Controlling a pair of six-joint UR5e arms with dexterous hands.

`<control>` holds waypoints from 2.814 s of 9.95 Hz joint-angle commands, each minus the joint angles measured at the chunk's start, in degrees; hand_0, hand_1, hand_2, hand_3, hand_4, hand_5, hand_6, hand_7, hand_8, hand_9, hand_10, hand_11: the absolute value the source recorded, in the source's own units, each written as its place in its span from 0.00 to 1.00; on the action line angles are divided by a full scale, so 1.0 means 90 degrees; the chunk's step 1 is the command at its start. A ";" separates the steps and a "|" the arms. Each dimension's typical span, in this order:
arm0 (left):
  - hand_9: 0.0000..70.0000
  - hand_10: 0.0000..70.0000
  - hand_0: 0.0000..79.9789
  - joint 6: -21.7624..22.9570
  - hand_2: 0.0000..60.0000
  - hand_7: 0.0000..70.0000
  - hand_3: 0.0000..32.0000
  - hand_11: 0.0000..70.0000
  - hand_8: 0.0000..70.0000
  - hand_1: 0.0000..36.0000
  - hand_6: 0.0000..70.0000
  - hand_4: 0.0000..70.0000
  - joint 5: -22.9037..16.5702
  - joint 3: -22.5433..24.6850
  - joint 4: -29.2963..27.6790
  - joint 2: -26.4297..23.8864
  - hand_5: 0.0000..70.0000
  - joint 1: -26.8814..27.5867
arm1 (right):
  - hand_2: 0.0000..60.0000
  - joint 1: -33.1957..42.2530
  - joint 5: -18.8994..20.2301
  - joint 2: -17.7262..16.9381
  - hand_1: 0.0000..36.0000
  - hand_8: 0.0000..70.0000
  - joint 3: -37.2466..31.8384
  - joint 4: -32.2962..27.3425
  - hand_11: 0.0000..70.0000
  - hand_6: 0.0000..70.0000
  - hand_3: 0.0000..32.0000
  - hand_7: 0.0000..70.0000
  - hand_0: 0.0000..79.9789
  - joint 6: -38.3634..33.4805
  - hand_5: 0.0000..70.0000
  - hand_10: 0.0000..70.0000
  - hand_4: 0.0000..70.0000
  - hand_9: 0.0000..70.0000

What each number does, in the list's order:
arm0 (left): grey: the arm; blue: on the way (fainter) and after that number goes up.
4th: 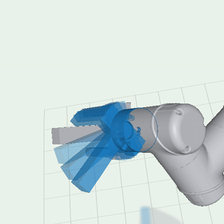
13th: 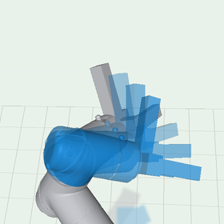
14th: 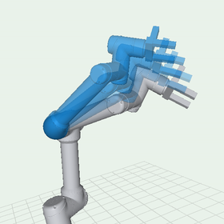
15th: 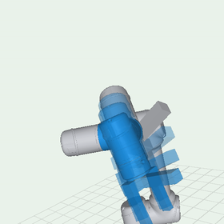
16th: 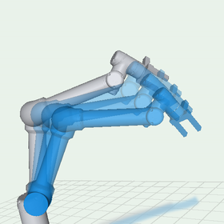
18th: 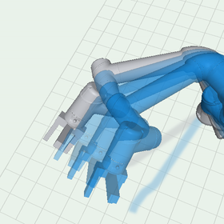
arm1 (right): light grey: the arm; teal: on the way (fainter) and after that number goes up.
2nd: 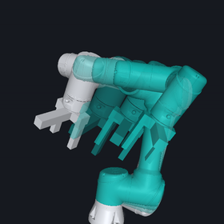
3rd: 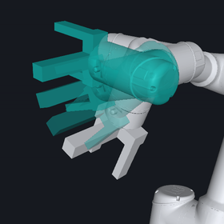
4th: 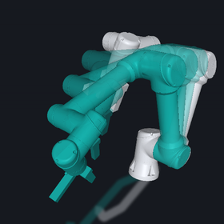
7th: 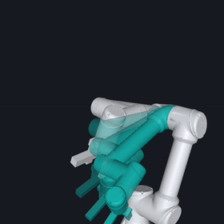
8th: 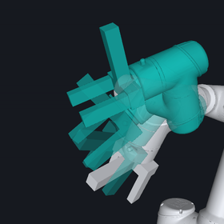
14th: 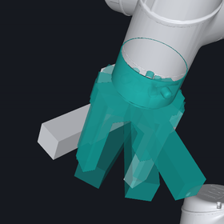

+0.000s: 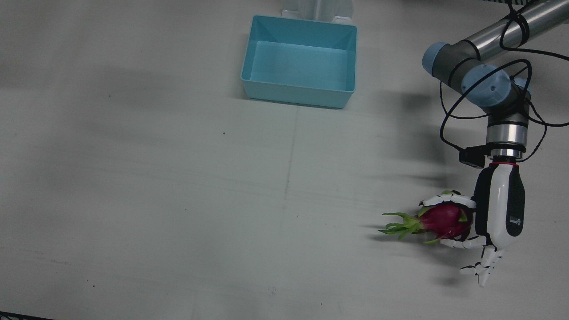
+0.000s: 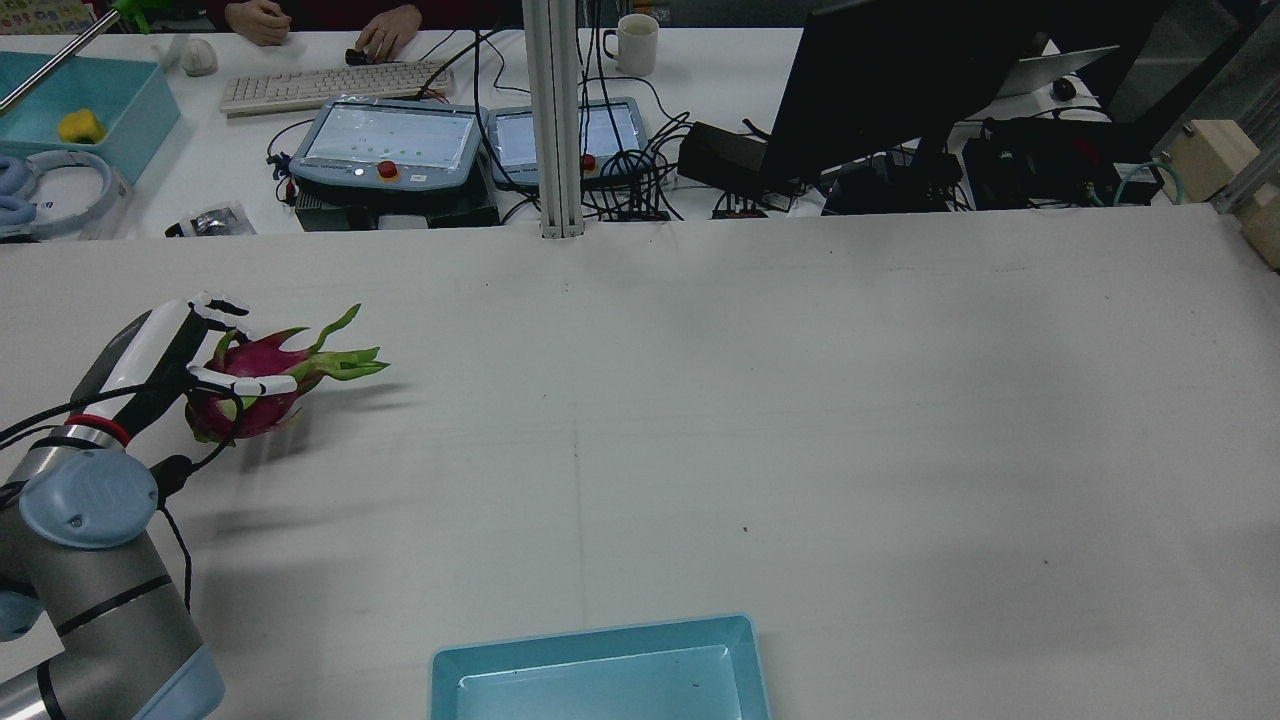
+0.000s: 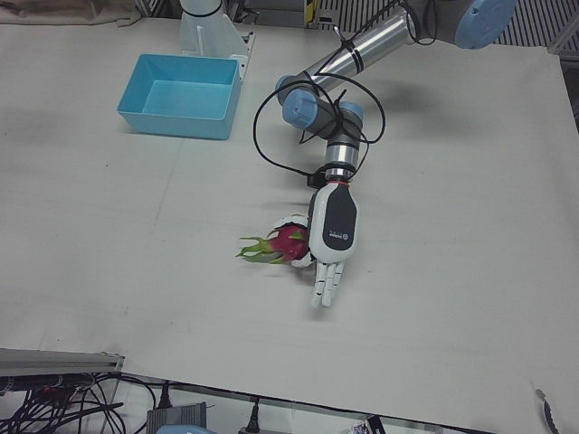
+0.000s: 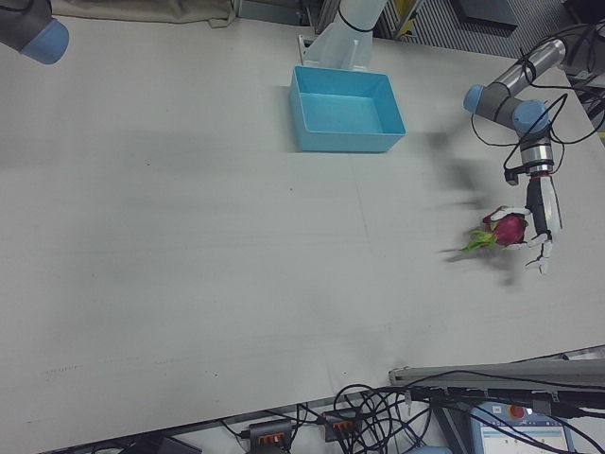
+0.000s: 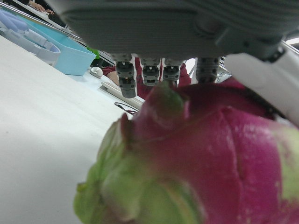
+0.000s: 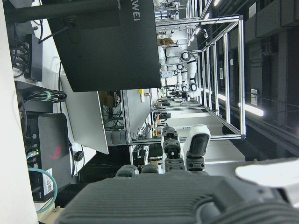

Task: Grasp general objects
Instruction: 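Lift the dragon fruit with the left hand, then carry the dragon fruit over the blue tray with the left hand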

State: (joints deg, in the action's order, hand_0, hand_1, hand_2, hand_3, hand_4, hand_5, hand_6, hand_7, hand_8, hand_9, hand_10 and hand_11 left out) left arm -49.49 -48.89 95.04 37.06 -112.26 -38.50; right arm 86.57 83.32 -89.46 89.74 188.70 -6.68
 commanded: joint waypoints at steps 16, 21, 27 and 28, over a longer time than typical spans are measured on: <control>0.28 0.17 0.65 0.1300 0.00 0.66 0.00 0.23 0.30 0.15 0.26 1.00 -0.3364 0.1723 -0.0163 -0.2038 0.55 0.0263 | 0.00 0.0000 0.0000 -0.0002 0.00 0.00 0.0000 0.0000 0.00 0.00 0.00 0.00 0.00 0.0000 0.00 0.00 0.00 0.00; 0.27 0.15 0.68 0.1290 0.00 0.68 0.00 0.21 0.30 0.18 0.27 1.00 -0.3425 0.2096 0.0216 -0.2514 0.58 0.1463 | 0.00 0.0000 0.0000 -0.0002 0.00 0.00 -0.0010 0.0000 0.00 0.00 0.00 0.00 0.00 0.0000 0.00 0.00 0.00 0.00; 0.24 0.15 0.66 0.1241 0.00 0.69 0.00 0.20 0.31 0.14 0.29 1.00 -0.3425 0.2115 0.0296 -0.2595 0.60 0.1806 | 0.00 0.0000 0.0000 -0.0002 0.00 0.00 -0.0010 0.0000 0.00 0.00 0.00 0.00 0.00 0.0000 0.00 0.00 0.00 0.00; 0.24 0.14 0.66 0.1232 0.00 0.69 0.00 0.20 0.31 0.15 0.29 1.00 -0.3425 0.2115 0.0306 -0.2586 0.59 0.1952 | 0.00 0.0000 0.0000 -0.0002 0.00 0.00 -0.0010 0.0000 0.00 0.00 0.00 0.00 0.00 0.0000 0.00 0.00 0.00 0.00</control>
State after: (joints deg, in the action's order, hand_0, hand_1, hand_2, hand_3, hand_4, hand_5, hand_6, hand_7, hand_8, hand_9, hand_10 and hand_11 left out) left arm -38.24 -79.72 113.96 39.69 -135.50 -23.17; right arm 86.57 83.32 -89.47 89.65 188.70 -6.68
